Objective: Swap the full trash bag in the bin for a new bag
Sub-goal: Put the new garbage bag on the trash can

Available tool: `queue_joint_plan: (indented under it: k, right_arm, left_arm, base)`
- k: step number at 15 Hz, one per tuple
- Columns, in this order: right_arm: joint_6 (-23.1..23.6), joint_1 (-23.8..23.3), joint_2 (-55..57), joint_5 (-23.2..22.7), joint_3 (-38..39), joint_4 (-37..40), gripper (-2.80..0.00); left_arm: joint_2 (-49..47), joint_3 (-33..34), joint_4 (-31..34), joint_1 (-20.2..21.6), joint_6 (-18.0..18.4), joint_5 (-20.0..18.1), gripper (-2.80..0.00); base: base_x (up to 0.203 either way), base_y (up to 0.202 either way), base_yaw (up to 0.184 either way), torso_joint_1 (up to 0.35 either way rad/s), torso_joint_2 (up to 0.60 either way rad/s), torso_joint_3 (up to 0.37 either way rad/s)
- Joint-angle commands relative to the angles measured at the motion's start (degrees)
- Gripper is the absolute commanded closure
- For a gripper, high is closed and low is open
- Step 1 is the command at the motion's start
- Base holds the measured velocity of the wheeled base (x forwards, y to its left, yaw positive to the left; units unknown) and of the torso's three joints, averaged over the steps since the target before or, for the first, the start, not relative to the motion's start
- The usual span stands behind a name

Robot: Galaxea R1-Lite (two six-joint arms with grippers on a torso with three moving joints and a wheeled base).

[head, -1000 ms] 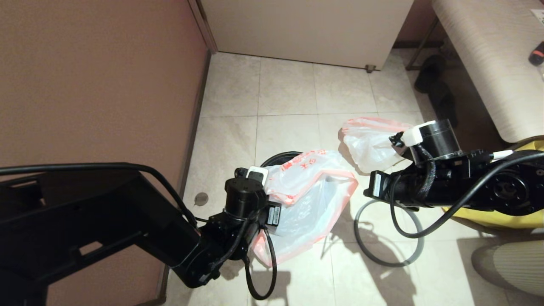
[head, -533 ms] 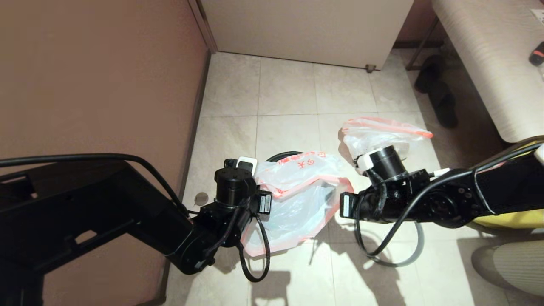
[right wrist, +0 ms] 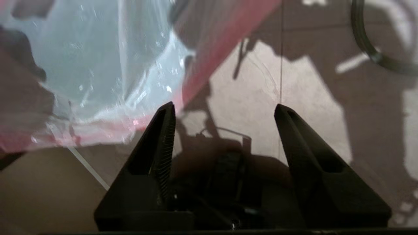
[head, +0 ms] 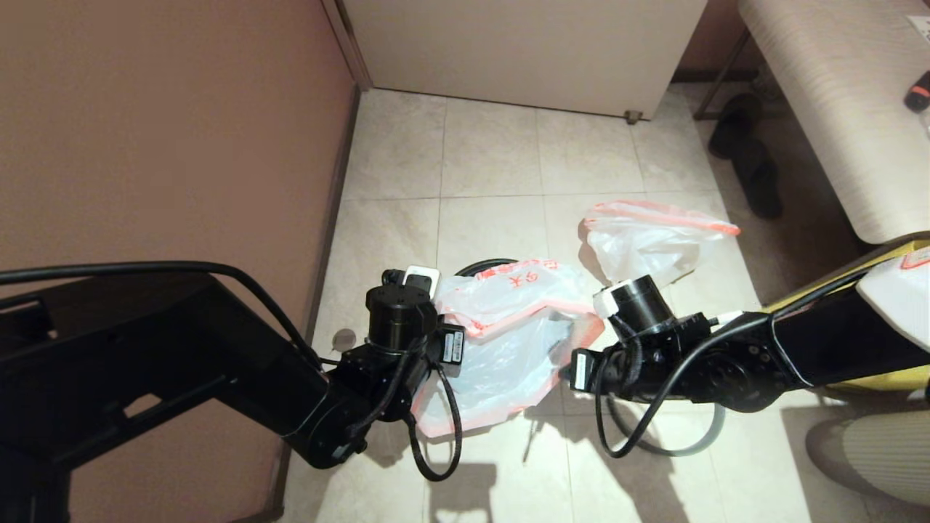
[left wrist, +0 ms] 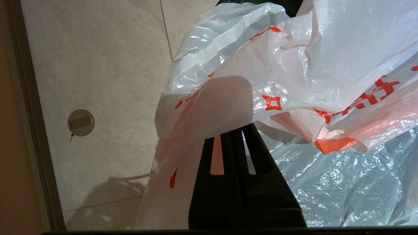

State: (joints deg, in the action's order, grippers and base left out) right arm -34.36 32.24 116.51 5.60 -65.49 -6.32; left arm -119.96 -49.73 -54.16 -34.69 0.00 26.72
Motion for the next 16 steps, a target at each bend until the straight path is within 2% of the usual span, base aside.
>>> queue_joint_plan:
  k: [1, 4, 5, 11, 16]
  right_arm:
    - [0.0, -1.06, 4.1, 0.11, -0.99, -5.37, -2.8]
    - [0.14, -1.97, 8.27, 0.26, -5.43, -6.31, -2.8]
    - [0.17, -2.63, 8.38, 0.38, -6.15, -6.33, 0.0]
    - [0.09, -3.68, 6.14, 3.88, -6.31, -6.05, 0.0]
    - [-0.01, -2.7, 2.72, 4.33, -4.55, -5.72, 0.0]
  left_arm:
    - [0.07, 0.07, -0.33, -0.02, 0.0, 0.1, 0.0]
    - [0.07, 0.24, -0.33, -0.2, 0.0, 0.18, 0.0]
    - [0.07, 0.24, -0.33, -0.29, 0.0, 0.18, 0.0]
    - [-1.25, -0.02, -0.41, -0.25, 0.0, 0.26, 0.0]
    - [-1.68, -0.23, -0.42, -0.12, 0.0, 0.26, 0.0]
  base:
    - [0.0, 0.0, 0.0, 0.0, 0.0, 0.0]
    - [0.0, 0.0, 0.0, 0.0, 0.0, 0.0]
    - [0.0, 0.0, 0.0, 0.0, 0.0, 0.0]
    - [0.0, 0.0, 0.0, 0.0, 0.0, 0.0]
    - [0.0, 0.0, 0.0, 0.0, 0.0, 0.0]
